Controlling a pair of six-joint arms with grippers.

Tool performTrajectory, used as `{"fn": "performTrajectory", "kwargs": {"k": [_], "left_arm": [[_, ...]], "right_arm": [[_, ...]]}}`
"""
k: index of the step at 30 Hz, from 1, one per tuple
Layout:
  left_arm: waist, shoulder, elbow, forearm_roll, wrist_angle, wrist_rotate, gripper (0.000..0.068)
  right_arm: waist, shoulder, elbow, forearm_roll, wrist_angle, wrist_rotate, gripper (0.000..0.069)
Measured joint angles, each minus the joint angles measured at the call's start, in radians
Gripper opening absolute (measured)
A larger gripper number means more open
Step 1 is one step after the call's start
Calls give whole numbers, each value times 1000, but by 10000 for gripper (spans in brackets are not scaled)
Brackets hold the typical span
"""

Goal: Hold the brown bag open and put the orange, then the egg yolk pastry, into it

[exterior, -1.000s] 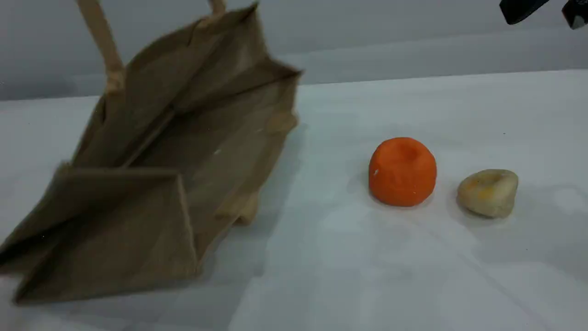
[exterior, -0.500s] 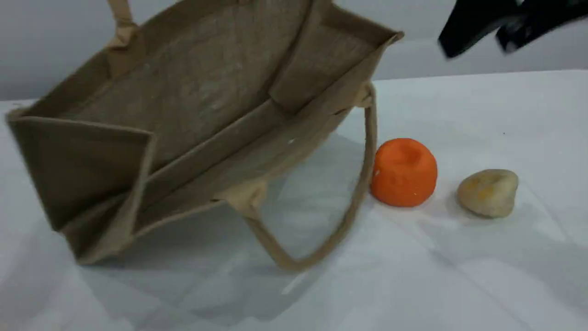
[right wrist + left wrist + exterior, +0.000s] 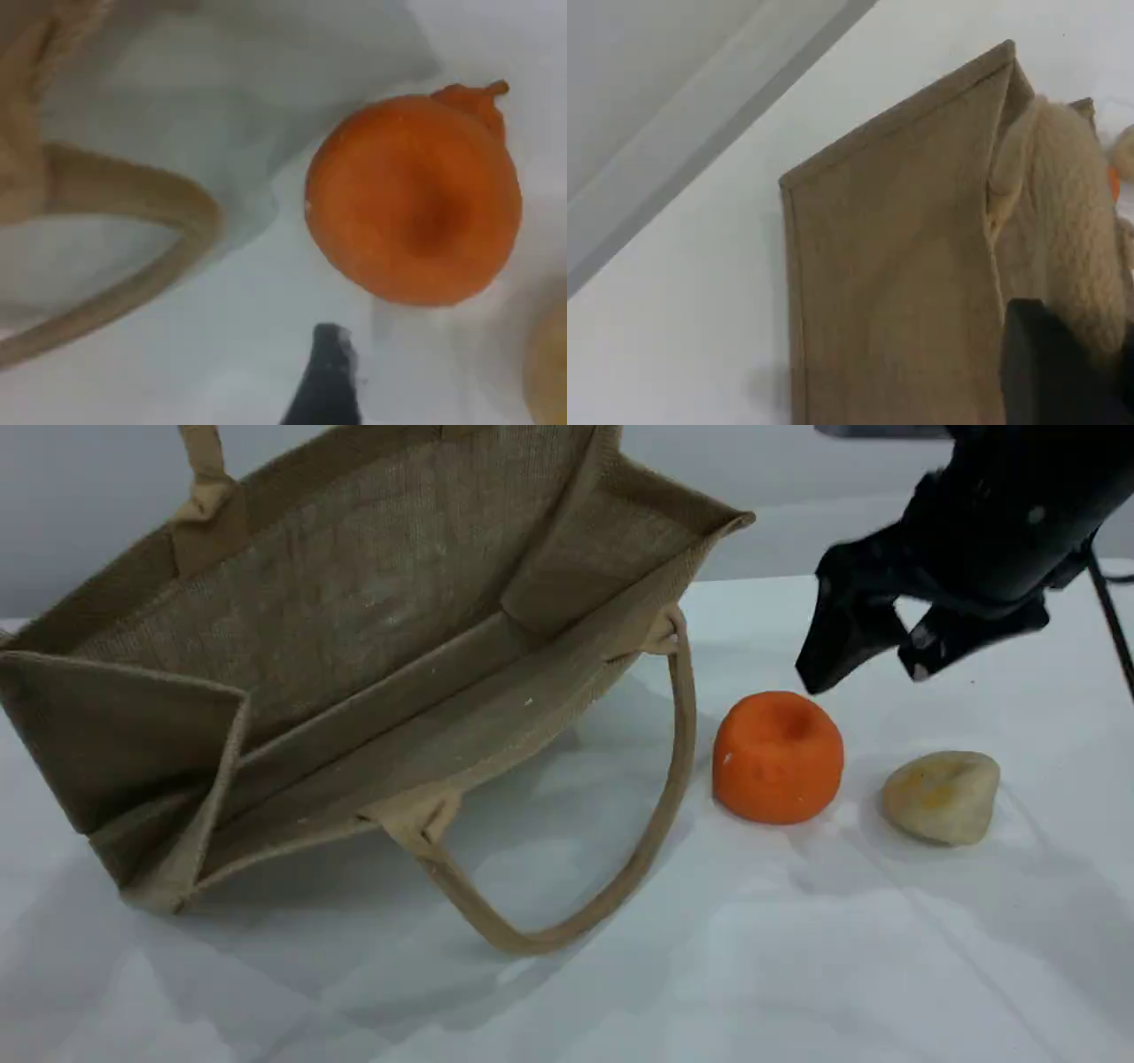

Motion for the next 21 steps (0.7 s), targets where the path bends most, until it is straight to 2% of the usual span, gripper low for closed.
{"fn": "performTrajectory", "kwargs": {"k": [14, 21], "left_arm": [[0, 0, 0, 0, -1, 0, 85], [0, 0, 0, 0, -1, 1, 85]], "right_arm": [[0, 169, -161, 20, 33, -4, 565], [0, 239, -208, 20, 38, -15, 540]]}}
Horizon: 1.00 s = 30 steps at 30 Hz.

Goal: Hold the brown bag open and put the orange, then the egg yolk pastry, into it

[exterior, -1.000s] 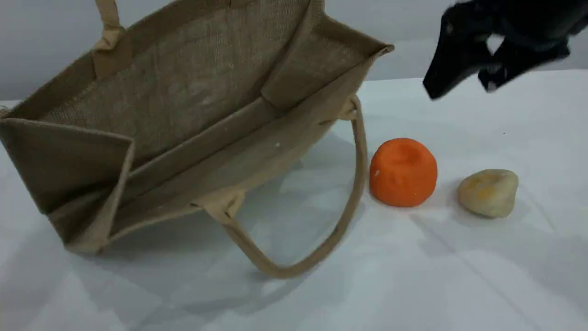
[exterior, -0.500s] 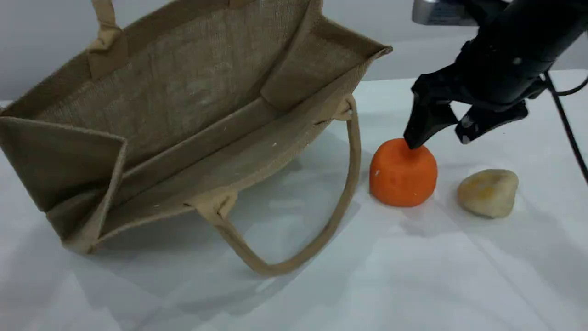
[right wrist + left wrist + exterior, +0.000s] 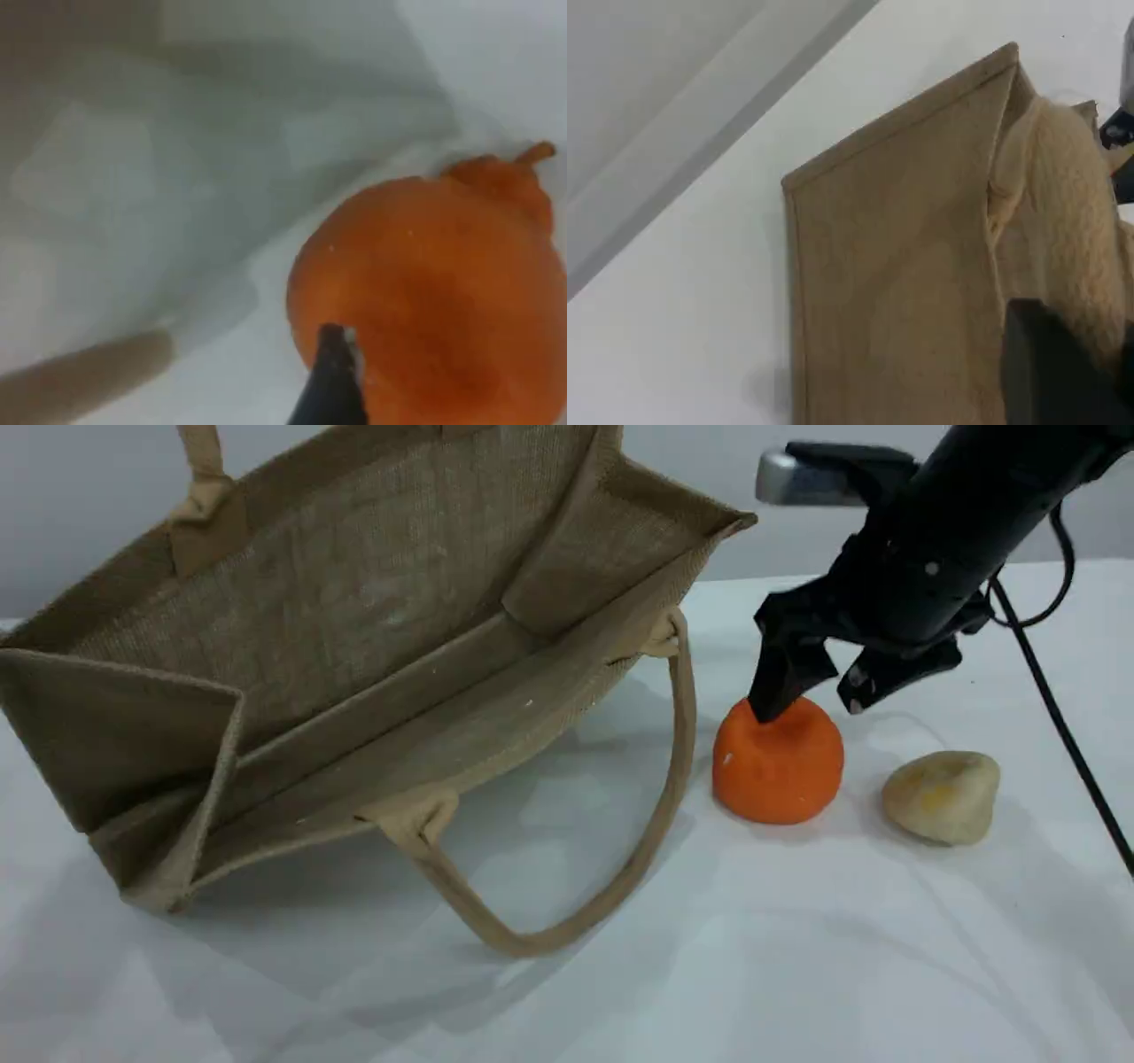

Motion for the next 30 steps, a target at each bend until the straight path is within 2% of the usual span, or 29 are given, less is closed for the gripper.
{"fn": "performTrajectory", "kwargs": {"k": [5, 8, 11, 17, 19, 22, 30], "left_arm": [[0, 0, 0, 0, -1, 1, 85], [0, 0, 0, -1, -1, 1, 85], [0, 0, 0, -1, -1, 1, 85], [0, 0, 0, -1, 0, -1, 85], [0, 0, 0, -1, 0, 0, 85], [0, 0, 0, -1, 0, 22, 85], [0, 0, 0, -24, 0, 48, 84]], "right_arm": [[0, 34, -10, 0, 0, -4, 516], [0, 46, -10, 0, 0, -4, 464], [0, 47, -14, 0, 2, -4, 365], [0, 44, -18, 0, 31, -33, 78], [-1, 36, -18, -6, 50, -35, 33], [-1, 6, -19, -43, 88, -24, 22], [-1, -175, -6, -195, 165, 122, 18]]}}
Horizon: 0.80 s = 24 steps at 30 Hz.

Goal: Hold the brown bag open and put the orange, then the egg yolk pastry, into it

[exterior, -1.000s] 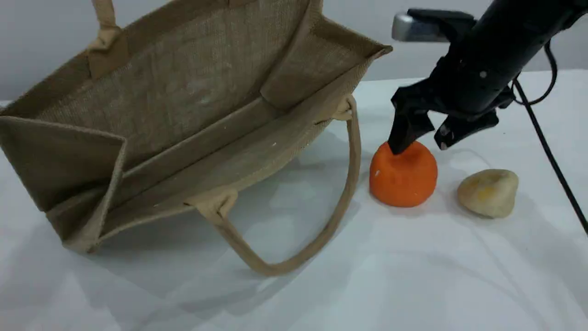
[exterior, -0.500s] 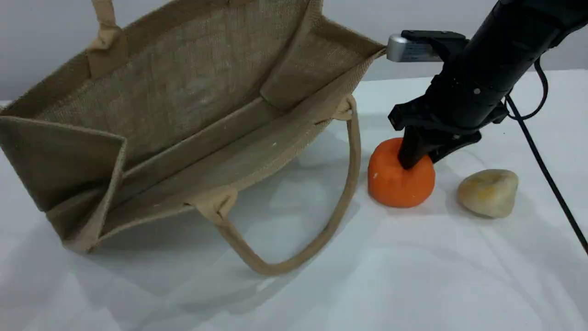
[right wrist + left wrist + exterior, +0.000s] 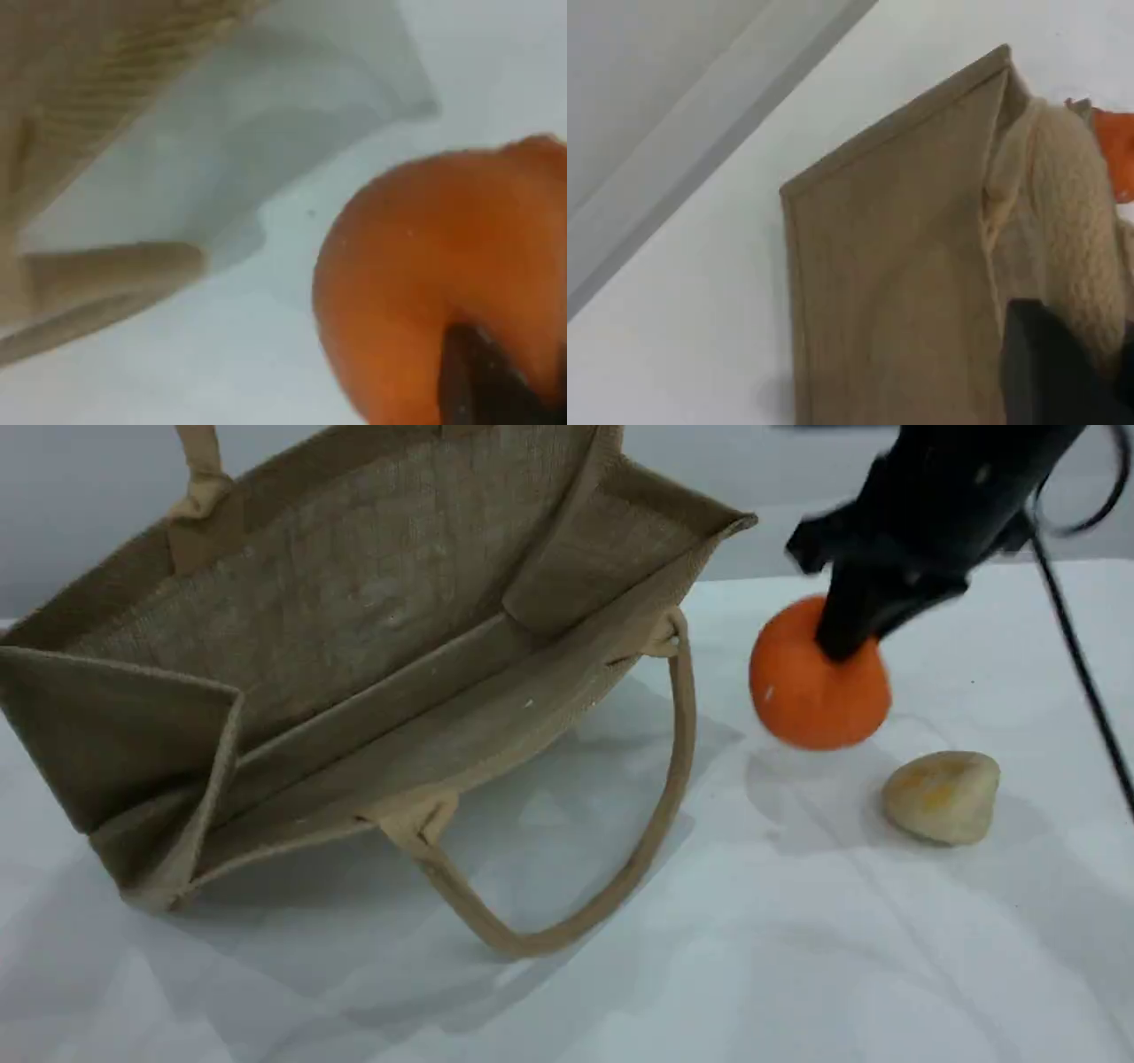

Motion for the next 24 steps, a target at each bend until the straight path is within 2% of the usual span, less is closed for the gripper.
{"fn": "performTrajectory", "kwargs": {"k": [6, 10, 17, 24], "left_arm": [[0, 0, 0, -90, 0, 39, 84], [0, 0, 0, -93, -1, 40, 84], [0, 0, 0, -114, -1, 51, 84], [0, 0, 0, -169, 0, 51, 84]], "right_arm": [[0, -186, 75, -12, -3, 30, 18], [0, -315, 156, -2, 4, 30, 18], [1, -549, 277, 116, 24, -22, 18], [1, -670, 282, 258, 134, -117, 18]]}}
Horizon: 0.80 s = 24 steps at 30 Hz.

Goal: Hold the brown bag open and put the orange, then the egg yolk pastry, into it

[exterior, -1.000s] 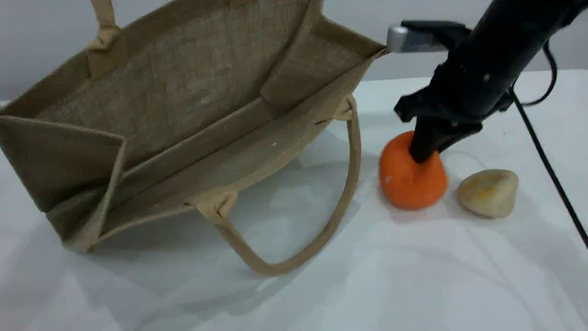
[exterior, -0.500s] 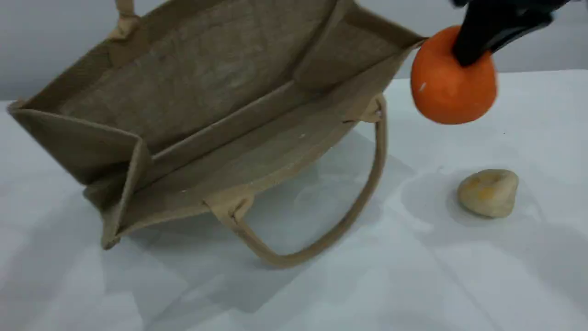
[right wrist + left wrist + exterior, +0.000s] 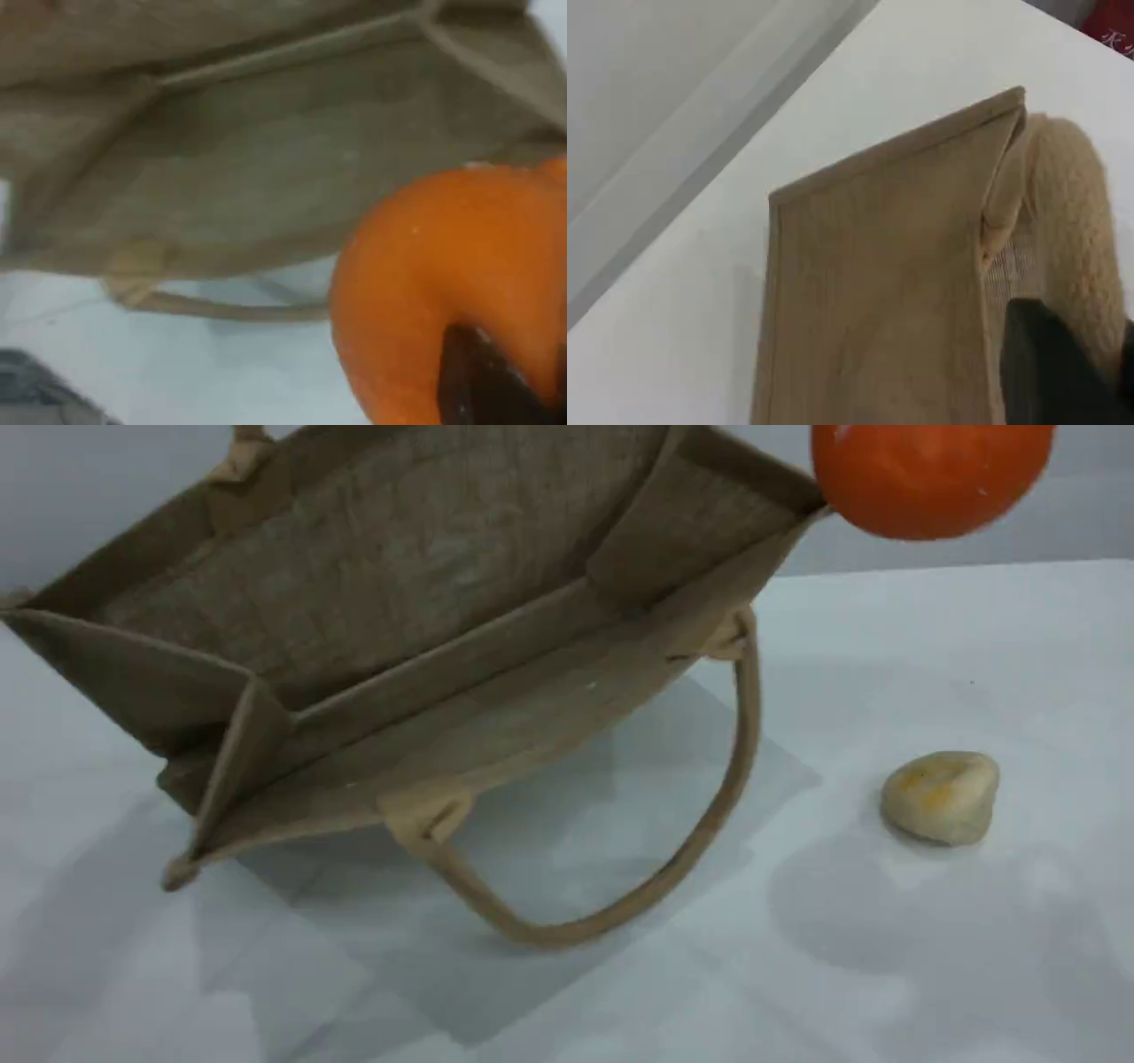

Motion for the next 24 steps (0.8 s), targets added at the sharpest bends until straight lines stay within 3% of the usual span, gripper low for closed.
{"fn": "performTrajectory", "kwargs": {"k": [4, 9, 18, 24], "left_arm": [[0, 0, 0, -1, 0, -2, 84], [-1, 0, 0, -21, 0, -3, 84], [-21, 0, 0, -20, 0, -4, 84], [-22, 0, 0, -20, 0, -8, 84]], "right_arm": [[0, 0, 0, 86, 46, -62, 18], [50, 6, 0, 192, 15, -142, 18], [197, 133, -2, 226, -139, -162, 18], [260, 269, -3, 316, -284, -257, 18]]}}
